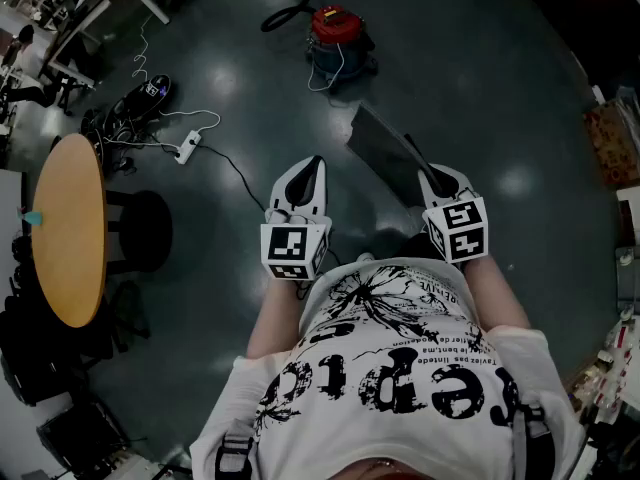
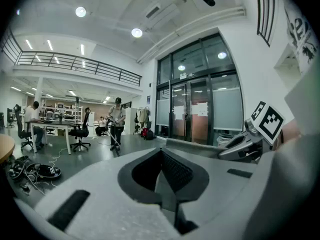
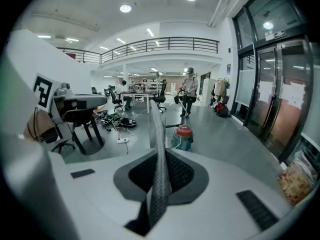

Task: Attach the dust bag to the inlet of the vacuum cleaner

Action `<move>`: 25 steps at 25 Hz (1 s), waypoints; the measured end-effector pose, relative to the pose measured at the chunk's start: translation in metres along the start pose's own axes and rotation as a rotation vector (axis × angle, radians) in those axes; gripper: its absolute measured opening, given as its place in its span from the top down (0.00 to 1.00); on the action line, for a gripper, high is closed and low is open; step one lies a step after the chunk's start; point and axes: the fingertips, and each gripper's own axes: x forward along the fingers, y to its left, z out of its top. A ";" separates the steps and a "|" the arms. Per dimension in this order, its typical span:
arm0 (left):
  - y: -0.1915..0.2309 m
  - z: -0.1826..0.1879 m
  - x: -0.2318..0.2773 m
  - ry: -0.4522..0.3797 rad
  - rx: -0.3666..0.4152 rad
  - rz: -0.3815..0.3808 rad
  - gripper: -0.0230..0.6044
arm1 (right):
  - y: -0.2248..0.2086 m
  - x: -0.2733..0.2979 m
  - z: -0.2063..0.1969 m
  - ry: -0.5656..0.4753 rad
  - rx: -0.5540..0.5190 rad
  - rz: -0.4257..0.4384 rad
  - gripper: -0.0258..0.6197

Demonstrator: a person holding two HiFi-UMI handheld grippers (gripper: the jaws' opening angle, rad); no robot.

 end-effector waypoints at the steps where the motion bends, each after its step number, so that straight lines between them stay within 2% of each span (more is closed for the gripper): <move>1: 0.006 -0.001 0.003 0.003 -0.008 0.009 0.96 | -0.002 0.004 0.003 0.001 0.000 0.003 0.92; 6: 0.028 -0.004 0.028 0.024 -0.036 0.045 0.96 | -0.021 0.028 0.022 -0.003 0.001 0.020 0.92; 12: 0.056 -0.009 0.086 0.068 -0.050 0.127 0.96 | -0.069 0.089 0.045 -0.003 -0.022 0.081 0.92; 15: 0.061 -0.004 0.130 0.085 -0.057 0.173 0.96 | -0.108 0.123 0.058 0.001 -0.034 0.126 0.92; 19: 0.059 0.018 0.202 0.091 -0.050 0.198 0.96 | -0.175 0.164 0.087 0.000 -0.045 0.194 0.92; 25: 0.068 0.051 0.303 0.059 -0.084 0.275 0.96 | -0.263 0.210 0.130 0.023 -0.137 0.262 0.92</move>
